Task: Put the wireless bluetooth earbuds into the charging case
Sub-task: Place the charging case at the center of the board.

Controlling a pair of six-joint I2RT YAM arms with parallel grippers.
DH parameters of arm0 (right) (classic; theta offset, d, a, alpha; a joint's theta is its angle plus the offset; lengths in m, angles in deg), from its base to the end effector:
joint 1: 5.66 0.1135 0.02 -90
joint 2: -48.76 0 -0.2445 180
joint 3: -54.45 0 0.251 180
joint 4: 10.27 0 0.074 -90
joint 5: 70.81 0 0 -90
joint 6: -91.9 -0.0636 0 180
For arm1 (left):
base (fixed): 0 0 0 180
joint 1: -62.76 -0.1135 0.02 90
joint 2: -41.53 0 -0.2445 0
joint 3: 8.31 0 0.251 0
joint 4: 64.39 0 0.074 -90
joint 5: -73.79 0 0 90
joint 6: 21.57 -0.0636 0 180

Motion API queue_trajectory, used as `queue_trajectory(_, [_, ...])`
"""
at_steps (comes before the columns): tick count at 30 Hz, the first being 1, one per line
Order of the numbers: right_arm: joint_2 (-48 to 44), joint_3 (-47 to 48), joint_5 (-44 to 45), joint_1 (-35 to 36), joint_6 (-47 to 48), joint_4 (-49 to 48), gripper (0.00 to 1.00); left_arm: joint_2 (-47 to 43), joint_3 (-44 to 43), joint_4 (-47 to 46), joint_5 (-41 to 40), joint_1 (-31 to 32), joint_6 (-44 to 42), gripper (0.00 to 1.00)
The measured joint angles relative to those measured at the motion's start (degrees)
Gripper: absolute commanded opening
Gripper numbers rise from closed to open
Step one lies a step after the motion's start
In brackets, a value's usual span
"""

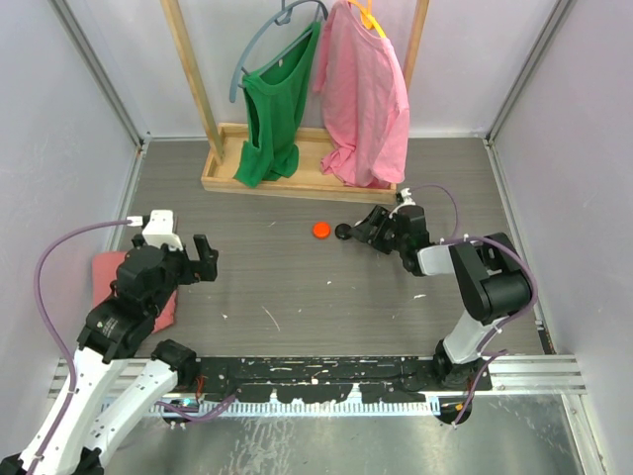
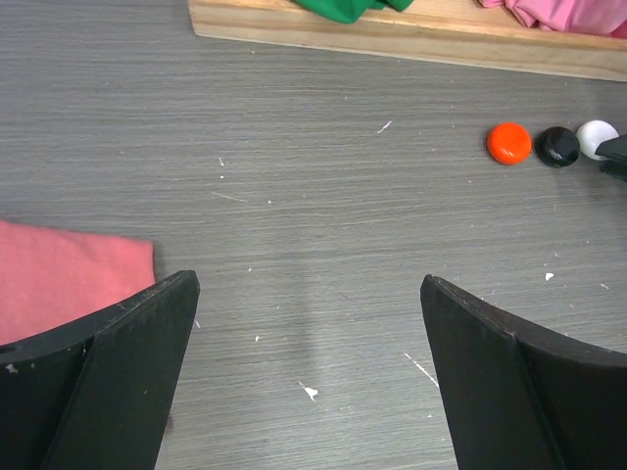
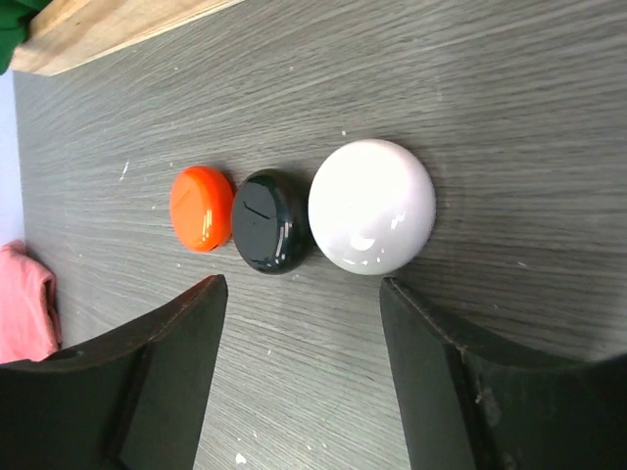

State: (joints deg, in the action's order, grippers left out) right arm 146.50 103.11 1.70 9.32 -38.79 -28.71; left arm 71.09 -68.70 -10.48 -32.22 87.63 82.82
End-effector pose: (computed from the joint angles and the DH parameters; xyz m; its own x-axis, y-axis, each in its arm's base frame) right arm 0.3169 0.1046 0.0975 -0.6969 0.4572 -0.5525 -0.0554 0.7338 0.6771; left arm 0.1409 -0.0460 0.3098 -0.3878 -0.0836 -0.9180 0.0802 0.9890 -0.1239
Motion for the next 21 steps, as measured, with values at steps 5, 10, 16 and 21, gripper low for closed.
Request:
queue_trajectory(5, [-3.6, -1.0, 2.4, -0.4, 1.0, 4.3, 0.82, -0.5, 0.0, 0.0, 1.1, -0.6, 0.2, 0.98])
queue_trajectory(10, [-11.2, -4.6, 4.9, -1.3, 2.7, 10.1, 0.99, -1.9, 0.1, 0.0, 1.4, -0.9, 0.3, 0.98])
queue_trajectory(16, [-24.3, -6.7, 9.0, -2.9, 6.6, 24.2, 1.0, -4.1, 0.2, 0.0, 1.3, -1.0, 1.2, 0.98])
queue_trajectory(21, [-39.5, -6.0, 15.9, -2.9, 11.1, 37.2, 1.0, -6.8, 0.2, 0.6, 0.9, -1.0, 1.6, 0.98])
